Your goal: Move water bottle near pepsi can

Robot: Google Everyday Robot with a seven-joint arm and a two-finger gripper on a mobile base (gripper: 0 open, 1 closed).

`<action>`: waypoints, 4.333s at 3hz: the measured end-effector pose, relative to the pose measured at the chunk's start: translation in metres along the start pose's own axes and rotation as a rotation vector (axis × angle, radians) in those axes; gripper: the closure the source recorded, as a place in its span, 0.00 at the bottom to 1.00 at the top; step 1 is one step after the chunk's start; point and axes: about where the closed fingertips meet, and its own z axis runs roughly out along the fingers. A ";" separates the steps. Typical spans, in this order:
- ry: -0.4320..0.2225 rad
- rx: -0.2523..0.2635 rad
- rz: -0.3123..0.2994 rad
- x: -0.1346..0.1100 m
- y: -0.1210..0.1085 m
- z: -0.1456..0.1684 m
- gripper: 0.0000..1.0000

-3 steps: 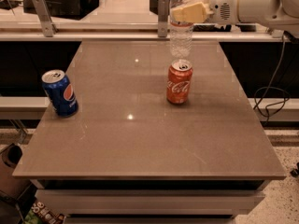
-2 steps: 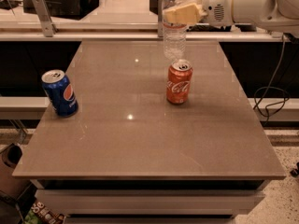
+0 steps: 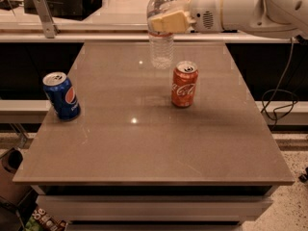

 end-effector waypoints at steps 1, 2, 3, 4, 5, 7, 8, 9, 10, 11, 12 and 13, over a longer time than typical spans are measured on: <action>0.002 -0.048 0.001 0.000 0.025 0.013 1.00; 0.008 -0.075 0.012 0.001 0.050 0.019 1.00; 0.017 -0.077 0.030 0.001 0.077 0.020 1.00; 0.014 -0.095 0.069 0.015 0.110 0.028 1.00; 0.015 -0.097 0.069 0.016 0.112 0.029 1.00; 0.022 -0.137 0.108 0.036 0.109 0.052 1.00; 0.001 -0.156 0.116 0.045 0.109 0.063 1.00; -0.020 -0.176 0.097 0.042 0.118 0.070 1.00; -0.040 -0.198 0.072 0.036 0.133 0.076 1.00; -0.050 -0.220 0.073 0.037 0.146 0.082 1.00; -0.046 -0.241 0.081 0.043 0.159 0.091 1.00; -0.039 -0.254 0.091 0.050 0.168 0.099 1.00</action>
Offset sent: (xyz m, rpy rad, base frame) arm -0.0571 0.0548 -0.0226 -0.0017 0.0661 0.0877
